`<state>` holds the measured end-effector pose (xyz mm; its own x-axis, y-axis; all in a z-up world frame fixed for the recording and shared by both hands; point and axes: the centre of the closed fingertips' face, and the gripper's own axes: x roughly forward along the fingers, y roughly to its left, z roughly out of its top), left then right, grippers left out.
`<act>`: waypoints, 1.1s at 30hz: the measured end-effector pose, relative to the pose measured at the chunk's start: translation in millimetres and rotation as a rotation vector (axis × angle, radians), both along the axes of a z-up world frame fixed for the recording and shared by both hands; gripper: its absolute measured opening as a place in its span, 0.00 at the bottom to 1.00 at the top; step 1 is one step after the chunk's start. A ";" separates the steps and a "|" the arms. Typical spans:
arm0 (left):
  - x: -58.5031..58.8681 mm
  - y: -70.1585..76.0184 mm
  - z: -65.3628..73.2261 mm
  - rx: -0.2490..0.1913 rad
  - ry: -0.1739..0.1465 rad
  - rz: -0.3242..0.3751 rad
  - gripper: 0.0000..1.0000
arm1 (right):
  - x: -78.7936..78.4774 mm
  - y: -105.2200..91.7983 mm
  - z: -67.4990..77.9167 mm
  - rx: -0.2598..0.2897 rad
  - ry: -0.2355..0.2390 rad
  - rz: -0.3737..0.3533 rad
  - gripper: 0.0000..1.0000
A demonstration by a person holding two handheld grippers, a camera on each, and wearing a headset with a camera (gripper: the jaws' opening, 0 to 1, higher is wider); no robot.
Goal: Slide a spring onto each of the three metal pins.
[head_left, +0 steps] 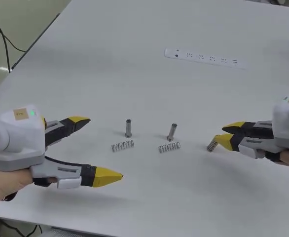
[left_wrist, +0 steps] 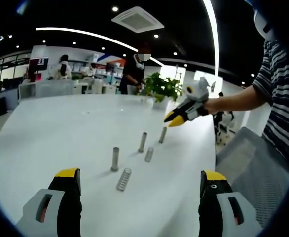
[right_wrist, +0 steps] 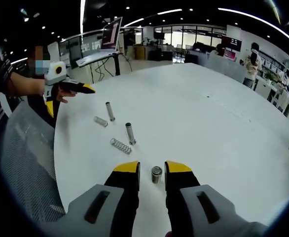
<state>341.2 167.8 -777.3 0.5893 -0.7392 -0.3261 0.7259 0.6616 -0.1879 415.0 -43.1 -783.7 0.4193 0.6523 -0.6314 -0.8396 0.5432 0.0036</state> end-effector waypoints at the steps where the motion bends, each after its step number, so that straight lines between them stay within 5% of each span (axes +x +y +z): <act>1: 0.0 0.0 0.2 -0.001 -0.001 0.000 0.98 | -1.3 -0.2 0.8 0.007 0.002 -0.003 0.17; 21: -2.1 -1.6 2.2 0.000 -0.003 -0.007 0.98 | -25.1 -1.7 3.3 0.025 0.014 0.025 0.17; 33: 1.8 -0.6 6.5 -0.005 -0.014 0.000 0.98 | -25.0 6.6 10.9 -0.047 -0.035 0.122 0.19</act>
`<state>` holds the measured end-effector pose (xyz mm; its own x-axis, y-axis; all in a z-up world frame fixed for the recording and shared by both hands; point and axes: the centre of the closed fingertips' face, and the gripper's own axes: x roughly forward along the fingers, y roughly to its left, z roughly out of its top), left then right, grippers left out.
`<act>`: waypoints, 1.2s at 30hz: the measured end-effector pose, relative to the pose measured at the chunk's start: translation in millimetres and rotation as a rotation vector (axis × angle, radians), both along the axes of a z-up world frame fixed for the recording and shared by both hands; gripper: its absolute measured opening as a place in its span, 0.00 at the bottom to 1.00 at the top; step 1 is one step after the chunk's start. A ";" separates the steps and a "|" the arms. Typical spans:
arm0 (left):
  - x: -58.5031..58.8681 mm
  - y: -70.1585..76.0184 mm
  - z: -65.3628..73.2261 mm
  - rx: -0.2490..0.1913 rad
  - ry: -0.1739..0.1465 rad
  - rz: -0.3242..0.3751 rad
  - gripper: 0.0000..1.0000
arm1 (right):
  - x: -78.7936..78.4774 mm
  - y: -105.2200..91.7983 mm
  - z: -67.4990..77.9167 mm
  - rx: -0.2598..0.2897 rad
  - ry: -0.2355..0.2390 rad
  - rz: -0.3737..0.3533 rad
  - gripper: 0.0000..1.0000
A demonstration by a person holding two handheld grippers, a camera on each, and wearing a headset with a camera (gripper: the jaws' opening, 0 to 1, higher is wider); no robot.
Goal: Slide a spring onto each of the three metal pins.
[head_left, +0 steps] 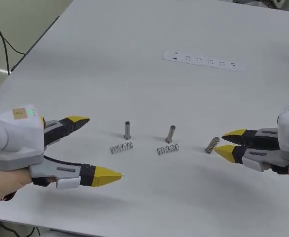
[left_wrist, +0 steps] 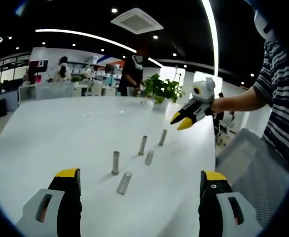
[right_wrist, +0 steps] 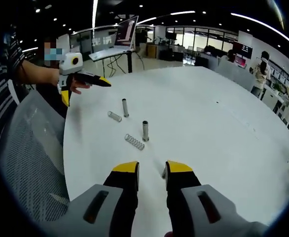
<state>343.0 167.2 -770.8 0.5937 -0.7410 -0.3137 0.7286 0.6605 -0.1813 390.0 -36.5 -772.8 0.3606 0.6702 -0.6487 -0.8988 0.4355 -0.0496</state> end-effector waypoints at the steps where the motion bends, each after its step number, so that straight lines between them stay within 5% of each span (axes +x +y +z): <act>1: 0.0 0.0 -0.3 0.000 0.001 0.000 0.98 | 0.5 1.9 1.9 -0.006 -0.009 0.013 0.19; 20: -1.5 0.8 -3.5 0.008 0.010 0.000 0.98 | -3.9 45.9 0.8 -0.122 -0.071 0.257 0.18; 36: -1.1 -1.3 -4.2 0.006 0.009 -0.002 0.98 | -11.0 75.1 -34.3 -0.249 -0.072 0.434 0.17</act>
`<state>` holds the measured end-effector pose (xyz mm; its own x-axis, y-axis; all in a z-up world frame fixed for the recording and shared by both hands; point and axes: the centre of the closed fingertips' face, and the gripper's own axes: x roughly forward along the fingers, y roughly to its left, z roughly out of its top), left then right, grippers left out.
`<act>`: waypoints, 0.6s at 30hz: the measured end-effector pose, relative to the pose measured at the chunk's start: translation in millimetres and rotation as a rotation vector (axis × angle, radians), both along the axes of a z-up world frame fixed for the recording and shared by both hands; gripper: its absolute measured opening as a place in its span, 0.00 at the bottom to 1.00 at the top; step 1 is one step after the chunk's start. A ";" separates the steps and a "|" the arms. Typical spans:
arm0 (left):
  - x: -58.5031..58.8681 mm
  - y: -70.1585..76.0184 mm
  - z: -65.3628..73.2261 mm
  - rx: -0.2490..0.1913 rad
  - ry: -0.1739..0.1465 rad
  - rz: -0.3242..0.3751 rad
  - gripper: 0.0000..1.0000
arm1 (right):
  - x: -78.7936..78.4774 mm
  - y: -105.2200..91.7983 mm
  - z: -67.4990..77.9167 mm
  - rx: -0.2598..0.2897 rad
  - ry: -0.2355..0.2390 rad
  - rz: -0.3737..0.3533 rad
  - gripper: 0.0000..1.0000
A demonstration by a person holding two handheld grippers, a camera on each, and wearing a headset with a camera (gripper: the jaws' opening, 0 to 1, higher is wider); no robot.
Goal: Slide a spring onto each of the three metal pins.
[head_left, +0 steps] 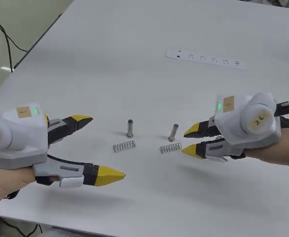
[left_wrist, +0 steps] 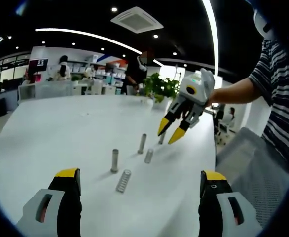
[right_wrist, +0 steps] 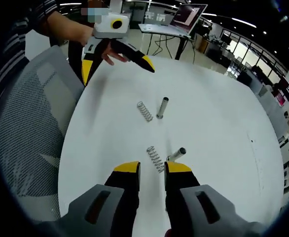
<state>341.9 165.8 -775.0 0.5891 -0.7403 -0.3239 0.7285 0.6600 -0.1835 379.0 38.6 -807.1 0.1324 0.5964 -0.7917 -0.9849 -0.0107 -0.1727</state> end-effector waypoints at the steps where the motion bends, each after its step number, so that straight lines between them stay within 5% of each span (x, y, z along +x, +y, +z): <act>1: -0.2 -0.1 -0.2 0.000 0.001 0.000 0.98 | 0.6 0.8 -1.9 -0.005 0.001 0.002 0.17; 18: -1.7 3.6 -2.7 0.002 0.007 0.007 0.98 | 6.9 10.2 -29.0 -0.058 0.026 0.002 0.15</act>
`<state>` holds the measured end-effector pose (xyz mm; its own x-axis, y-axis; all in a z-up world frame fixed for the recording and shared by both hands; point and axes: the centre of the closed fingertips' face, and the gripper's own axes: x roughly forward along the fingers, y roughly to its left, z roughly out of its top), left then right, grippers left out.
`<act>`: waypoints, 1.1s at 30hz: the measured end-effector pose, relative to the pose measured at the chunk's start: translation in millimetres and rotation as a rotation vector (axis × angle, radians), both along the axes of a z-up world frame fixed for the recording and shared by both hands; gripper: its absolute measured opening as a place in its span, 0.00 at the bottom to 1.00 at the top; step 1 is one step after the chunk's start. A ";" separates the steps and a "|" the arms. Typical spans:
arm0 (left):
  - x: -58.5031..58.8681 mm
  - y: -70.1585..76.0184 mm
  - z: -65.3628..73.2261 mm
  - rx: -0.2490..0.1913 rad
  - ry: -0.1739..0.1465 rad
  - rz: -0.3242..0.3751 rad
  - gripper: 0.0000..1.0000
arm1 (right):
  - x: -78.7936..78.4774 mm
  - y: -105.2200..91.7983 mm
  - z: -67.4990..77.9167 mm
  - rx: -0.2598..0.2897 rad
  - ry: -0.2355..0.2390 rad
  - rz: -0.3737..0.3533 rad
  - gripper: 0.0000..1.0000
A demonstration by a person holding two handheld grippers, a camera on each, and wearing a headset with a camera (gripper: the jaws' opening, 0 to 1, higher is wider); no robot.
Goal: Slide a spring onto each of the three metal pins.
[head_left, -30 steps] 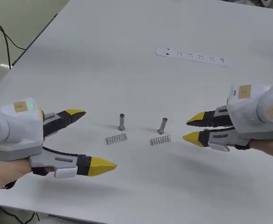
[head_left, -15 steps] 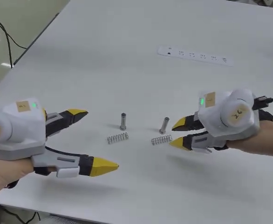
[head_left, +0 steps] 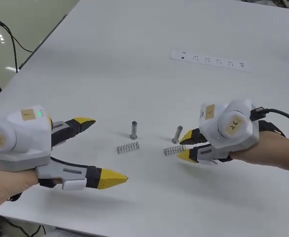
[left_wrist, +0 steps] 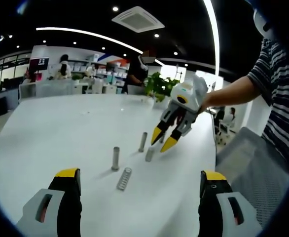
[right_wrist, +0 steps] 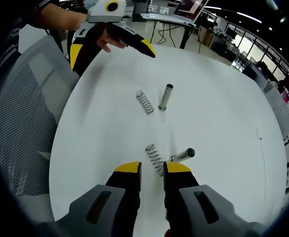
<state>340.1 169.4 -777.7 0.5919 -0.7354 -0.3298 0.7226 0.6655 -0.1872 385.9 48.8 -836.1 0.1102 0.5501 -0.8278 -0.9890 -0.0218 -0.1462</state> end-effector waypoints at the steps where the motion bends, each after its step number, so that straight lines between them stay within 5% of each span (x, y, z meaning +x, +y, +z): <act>1: -0.2 0.3 -0.3 -0.001 0.001 0.000 0.98 | 1.7 1.3 -0.5 0.002 -0.004 -0.003 0.15; 33: -4.4 5.6 -5.1 0.006 0.016 0.006 0.97 | 3.5 -1.9 -25.8 -0.055 0.036 0.002 0.08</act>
